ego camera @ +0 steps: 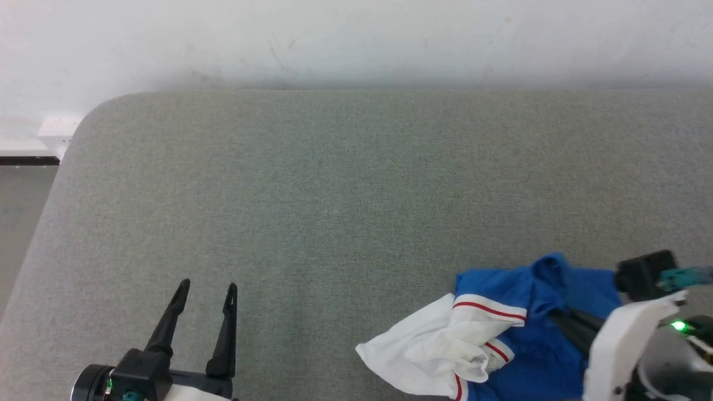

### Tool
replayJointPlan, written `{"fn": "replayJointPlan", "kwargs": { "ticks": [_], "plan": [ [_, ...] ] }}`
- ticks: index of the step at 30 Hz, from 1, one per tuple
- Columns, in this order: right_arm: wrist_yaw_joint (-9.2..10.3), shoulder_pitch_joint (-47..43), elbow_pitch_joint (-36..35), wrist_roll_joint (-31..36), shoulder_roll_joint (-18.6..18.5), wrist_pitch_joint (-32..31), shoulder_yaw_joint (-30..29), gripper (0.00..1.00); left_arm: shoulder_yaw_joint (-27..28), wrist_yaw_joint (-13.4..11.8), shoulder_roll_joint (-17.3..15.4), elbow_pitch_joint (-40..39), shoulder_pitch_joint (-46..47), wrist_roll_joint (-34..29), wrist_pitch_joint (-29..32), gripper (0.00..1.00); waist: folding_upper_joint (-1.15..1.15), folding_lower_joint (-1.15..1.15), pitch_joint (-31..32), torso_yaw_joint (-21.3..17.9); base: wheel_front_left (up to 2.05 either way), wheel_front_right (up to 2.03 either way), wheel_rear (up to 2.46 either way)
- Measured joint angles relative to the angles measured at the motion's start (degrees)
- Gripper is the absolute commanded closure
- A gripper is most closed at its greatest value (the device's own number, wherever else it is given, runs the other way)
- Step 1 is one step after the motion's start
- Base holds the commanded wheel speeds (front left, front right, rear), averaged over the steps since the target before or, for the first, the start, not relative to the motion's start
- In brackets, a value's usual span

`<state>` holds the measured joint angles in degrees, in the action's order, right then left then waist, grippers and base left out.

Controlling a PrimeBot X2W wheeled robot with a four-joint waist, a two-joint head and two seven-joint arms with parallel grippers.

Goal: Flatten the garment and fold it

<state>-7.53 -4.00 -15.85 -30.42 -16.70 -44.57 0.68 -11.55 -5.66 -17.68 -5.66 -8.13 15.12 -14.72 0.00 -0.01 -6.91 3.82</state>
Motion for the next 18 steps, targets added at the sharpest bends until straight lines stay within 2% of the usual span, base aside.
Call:
{"fn": "replayJointPlan", "kwargs": {
  "ticks": [4,9,14,18],
  "plan": [
    [0.00,1.2,-2.1,-2.4,0.9,-2.5,6.3,1.00,-0.3,0.0,0.1,0.3,0.0,0.0,0.0,0.00,0.00,0.00,0.2,0.6,0.00,0.00,0.00],
    [0.00,4.4,-1.5,-3.8,1.1,-3.8,12.3,1.00,-0.7,0.1,0.3,0.7,0.0,0.2,0.0,0.00,0.00,0.00,0.4,1.5,0.00,0.00,0.00],
    [0.00,6.7,4.3,-1.1,1.7,-2.4,15.4,1.00,-1.2,0.1,0.7,1.4,0.0,0.6,0.0,0.00,0.00,0.00,0.3,2.7,0.00,0.00,0.00],
    [0.00,7.1,11.9,3.2,4.4,-1.2,15.4,1.00,-1.7,0.2,1.0,1.9,0.0,1.0,0.0,0.00,0.00,0.01,0.3,3.5,0.00,0.00,0.00]
  ]
}}
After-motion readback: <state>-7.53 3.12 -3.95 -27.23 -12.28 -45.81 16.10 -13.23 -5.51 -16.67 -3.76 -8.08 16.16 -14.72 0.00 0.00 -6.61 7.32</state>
